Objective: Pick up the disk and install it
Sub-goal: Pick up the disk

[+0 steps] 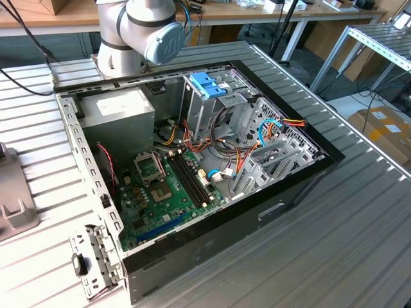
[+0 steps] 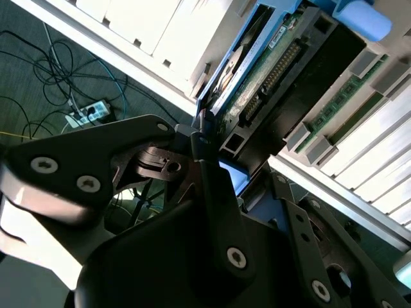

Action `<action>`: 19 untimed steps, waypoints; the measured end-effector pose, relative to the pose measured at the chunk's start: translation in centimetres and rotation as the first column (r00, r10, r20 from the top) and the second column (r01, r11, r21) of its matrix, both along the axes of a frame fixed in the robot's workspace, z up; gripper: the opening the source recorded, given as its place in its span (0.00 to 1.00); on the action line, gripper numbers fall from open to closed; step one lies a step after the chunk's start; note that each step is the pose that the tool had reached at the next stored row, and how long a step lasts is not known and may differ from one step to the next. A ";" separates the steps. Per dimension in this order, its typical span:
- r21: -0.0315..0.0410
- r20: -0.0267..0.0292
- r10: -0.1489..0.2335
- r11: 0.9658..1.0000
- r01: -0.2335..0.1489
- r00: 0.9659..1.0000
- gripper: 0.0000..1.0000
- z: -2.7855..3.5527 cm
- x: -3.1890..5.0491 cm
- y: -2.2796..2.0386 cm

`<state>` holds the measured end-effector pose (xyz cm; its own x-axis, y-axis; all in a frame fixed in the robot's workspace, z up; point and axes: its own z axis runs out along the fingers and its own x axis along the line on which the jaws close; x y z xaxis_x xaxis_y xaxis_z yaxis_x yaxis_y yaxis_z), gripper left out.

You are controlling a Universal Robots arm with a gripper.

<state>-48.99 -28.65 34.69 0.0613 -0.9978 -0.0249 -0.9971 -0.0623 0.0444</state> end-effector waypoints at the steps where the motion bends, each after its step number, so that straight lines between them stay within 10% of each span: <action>1: 0.000 0.000 0.000 1.000 0.000 1.000 0.37 0.05 0.00 0.00; 19: 0.000 0.000 0.000 1.000 0.000 1.000 0.37 1.14 0.00 0.00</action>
<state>-48.99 -28.65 35.83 0.0613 -0.9978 -0.0250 -0.9971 -0.0624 0.0444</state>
